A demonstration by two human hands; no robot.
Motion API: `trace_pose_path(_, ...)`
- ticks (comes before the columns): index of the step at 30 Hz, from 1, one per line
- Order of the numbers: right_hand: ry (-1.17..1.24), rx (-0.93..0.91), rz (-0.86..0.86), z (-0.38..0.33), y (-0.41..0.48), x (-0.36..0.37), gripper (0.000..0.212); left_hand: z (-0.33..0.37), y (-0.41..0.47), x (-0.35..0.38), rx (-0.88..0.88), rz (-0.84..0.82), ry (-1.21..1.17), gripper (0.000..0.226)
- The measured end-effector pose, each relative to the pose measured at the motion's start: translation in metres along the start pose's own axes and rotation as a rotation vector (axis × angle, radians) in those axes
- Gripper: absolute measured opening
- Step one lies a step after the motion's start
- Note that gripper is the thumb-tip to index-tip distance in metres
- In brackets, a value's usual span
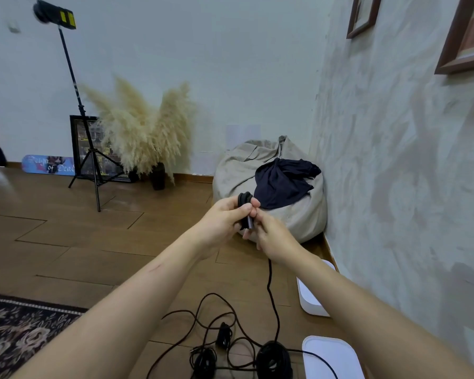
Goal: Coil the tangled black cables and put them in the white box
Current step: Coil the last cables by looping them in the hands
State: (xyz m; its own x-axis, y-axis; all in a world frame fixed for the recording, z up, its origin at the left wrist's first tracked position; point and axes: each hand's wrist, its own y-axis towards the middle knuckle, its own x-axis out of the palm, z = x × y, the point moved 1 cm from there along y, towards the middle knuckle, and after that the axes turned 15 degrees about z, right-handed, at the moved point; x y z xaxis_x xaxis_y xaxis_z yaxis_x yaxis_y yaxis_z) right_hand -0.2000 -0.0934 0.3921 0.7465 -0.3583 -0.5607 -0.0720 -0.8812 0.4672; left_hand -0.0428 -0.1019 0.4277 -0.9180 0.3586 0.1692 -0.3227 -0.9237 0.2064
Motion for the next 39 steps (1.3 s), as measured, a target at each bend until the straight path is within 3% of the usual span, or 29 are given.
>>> trace_pose_path(6,0.101,0.149,-0.091,-0.008,-0.005,0.011,0.023,0.000,0.001,0.002,-0.051,0.073,-0.138,0.017)
trace_pose_path(11,0.156,0.129,-0.202,-0.019,-0.012,0.016,0.020,-0.006,0.011,0.002,-0.015,0.310,-0.255,0.016)
trace_pose_path(15,0.111,0.103,-0.341,-0.031,-0.022,0.021,0.025,-0.015,0.018,-0.007,0.051,0.479,-0.146,0.016)
trace_pose_path(18,0.018,-0.008,-0.373,-0.043,-0.019,0.018,0.023,-0.020,0.018,-0.014,0.181,0.537,0.204,0.014)
trace_pose_path(21,-0.026,-0.073,-0.359,-0.045,-0.006,-0.003,0.024,-0.023,0.020,-0.027,0.236,0.459,0.445,0.017)
trace_pose_path(24,0.021,-0.067,-0.364,-0.042,0.000,-0.026,0.025,-0.030,0.018,-0.029,0.201,0.248,0.640,0.014)
trace_pose_path(27,-0.044,-0.122,-0.328,-0.034,0.006,-0.041,0.026,-0.036,0.011,-0.019,0.050,0.070,0.581,0.029)
trace_pose_path(31,-0.009,-0.140,-0.105,-0.019,0.019,-0.062,0.019,-0.025,0.001,-0.004,-0.033,-0.081,0.432,0.042)
trace_pose_path(36,0.070,-0.064,0.068,-0.009,0.024,-0.067,0.018,-0.018,-0.004,0.009,0.150,-0.077,0.536,0.031)
trace_pose_path(39,0.137,0.007,-0.021,-0.007,0.020,-0.068,0.020,-0.023,0.000,0.004,0.196,0.016,0.598,0.030)
